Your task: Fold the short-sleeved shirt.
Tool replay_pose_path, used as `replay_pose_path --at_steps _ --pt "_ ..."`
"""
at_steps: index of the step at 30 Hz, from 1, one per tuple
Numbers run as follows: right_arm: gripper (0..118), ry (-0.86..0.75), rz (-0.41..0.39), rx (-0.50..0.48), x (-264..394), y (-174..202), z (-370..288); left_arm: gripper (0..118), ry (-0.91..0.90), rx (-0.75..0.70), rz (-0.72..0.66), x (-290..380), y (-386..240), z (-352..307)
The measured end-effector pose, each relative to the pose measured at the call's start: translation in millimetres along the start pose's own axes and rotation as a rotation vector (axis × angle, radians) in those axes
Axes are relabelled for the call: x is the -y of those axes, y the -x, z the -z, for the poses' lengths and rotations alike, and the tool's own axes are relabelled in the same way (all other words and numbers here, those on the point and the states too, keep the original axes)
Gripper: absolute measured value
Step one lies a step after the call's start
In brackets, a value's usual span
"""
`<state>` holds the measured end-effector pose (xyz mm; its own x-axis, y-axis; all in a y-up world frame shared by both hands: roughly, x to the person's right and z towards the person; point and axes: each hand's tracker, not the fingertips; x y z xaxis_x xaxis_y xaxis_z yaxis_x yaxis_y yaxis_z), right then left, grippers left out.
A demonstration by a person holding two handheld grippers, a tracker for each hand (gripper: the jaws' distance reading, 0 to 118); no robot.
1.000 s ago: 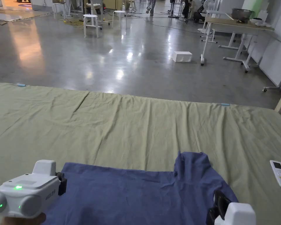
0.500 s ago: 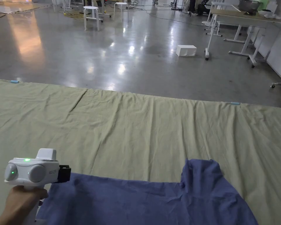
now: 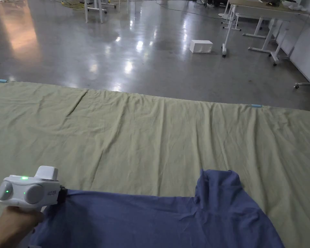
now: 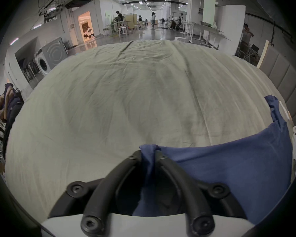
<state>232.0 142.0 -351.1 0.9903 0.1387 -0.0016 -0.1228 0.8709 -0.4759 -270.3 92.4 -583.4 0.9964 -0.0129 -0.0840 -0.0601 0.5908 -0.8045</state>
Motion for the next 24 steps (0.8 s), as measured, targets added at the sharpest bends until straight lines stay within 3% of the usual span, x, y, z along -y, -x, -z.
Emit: replay_pose_path --at_steps 10,11,13,14,15,20,24 --pt "1 0.066 0.018 0.016 -53 -46 71 5 -0.059 0.033 -0.009 -5 -2 -45" --pt "6 0.132 0.011 0.019 -63 -53 88 5 -0.067 0.034 -0.011 -5 -2 -49" --pt "40 0.159 0.038 0.026 -80 -65 117 5 -0.083 0.032 -0.007 -3 -3 -58" --pt "51 0.212 0.041 0.006 -87 -73 136 5 -0.093 0.028 -0.006 -2 -4 -62" --pt "55 0.239 0.04 0.006 -94 -77 152 5 -0.097 0.025 -0.002 -2 -4 -63" --pt "56 0.396 -0.051 -0.032 -103 -80 224 5 -0.115 0.005 0.004 1 -7 -72" --pt "56 0.533 -0.046 -0.025 -86 -78 260 5 -0.117 -0.006 -0.009 2 -7 -74"
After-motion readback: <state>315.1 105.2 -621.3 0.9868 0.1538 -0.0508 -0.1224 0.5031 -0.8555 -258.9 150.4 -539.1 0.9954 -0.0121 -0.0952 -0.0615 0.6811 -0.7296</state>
